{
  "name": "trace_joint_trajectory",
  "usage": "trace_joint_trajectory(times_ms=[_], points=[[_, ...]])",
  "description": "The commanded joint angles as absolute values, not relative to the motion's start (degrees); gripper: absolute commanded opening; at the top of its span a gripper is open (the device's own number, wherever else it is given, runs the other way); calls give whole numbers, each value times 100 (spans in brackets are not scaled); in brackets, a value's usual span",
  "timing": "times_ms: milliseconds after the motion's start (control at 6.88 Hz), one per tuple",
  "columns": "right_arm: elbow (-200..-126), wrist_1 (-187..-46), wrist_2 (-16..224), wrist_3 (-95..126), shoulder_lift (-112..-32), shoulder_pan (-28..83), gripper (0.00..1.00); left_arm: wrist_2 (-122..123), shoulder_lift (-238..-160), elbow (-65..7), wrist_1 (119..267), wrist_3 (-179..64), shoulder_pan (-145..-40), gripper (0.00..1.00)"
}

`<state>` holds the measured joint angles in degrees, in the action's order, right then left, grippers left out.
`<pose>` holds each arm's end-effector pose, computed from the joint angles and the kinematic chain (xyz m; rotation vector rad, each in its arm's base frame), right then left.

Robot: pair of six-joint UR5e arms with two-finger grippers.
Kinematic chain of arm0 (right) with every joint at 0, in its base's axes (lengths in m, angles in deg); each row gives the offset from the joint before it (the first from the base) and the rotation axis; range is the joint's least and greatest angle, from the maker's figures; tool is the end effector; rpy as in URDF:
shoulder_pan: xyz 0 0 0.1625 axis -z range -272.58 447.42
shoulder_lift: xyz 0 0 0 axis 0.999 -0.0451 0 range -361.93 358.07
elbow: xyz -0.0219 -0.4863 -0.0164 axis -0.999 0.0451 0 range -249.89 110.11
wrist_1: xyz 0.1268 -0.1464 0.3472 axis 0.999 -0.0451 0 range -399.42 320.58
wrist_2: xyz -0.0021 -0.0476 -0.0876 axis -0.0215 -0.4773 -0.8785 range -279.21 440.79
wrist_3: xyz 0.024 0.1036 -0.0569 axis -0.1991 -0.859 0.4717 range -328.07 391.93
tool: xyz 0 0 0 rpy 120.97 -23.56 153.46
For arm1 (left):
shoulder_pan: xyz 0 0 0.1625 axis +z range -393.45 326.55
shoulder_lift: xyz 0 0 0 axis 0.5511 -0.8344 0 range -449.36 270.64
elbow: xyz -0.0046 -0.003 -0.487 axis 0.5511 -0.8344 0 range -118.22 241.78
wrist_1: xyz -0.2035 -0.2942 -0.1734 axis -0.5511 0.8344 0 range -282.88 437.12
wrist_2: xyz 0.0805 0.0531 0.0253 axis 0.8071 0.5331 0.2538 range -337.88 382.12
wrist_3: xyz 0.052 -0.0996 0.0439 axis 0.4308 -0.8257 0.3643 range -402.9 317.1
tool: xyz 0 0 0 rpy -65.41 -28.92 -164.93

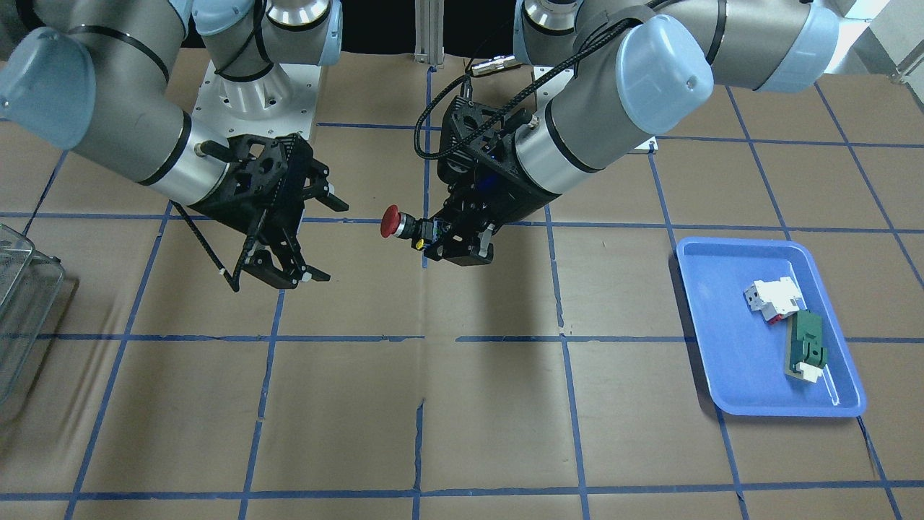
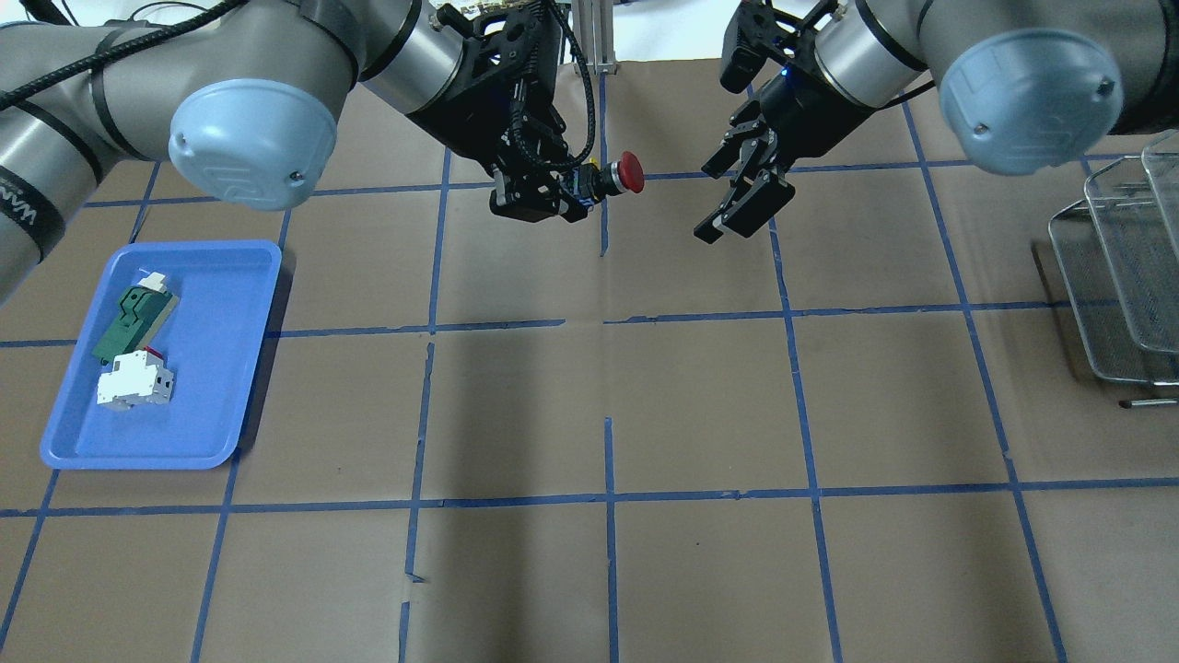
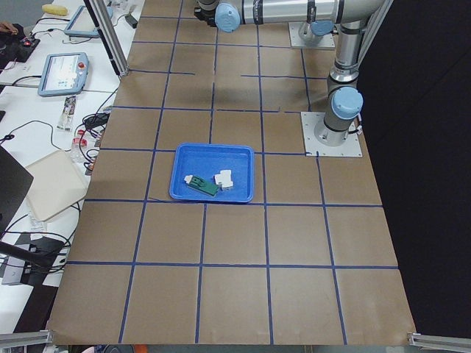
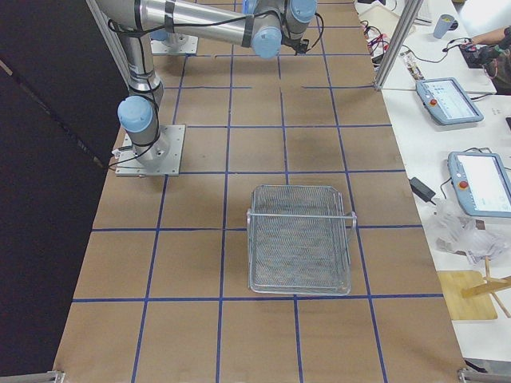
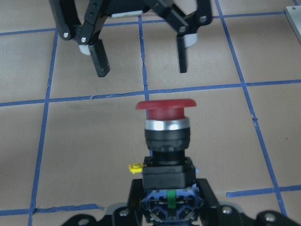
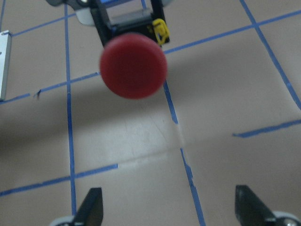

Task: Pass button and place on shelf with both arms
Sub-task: 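Carry the button to table center with left gripper while right gripper approaches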

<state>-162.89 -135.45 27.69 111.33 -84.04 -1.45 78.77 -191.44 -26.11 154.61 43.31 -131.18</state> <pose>0.1953 -0.5299 0.4697 -1.5859 2.0068 -0.4688 -0.2752 -0.5428 0.4776 -1.9600 -1.8052 0.5506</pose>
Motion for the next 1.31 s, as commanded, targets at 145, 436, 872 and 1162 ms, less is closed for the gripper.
trace_joint_trajectory(times_ms=[145, 436, 872, 1162], points=[[-17216, -13628, 3997, 11516, -9181, -162, 100, 7881, -19140, -2559, 15455, 4332, -13092, 0], [-17263, -14405, 4027, 11429, -9202, -223, 100, 7873, -19140, -2568, 15455, 4332, -13092, 0], [-17203, -14837, 4027, 11386, -8939, -232, 100, 7873, -19140, -2576, 15455, 4332, -13092, 0], [-16835, -15069, 4009, 10982, -8763, -232, 100, 7846, -19140, -2568, 15455, 4332, -13092, 0]])
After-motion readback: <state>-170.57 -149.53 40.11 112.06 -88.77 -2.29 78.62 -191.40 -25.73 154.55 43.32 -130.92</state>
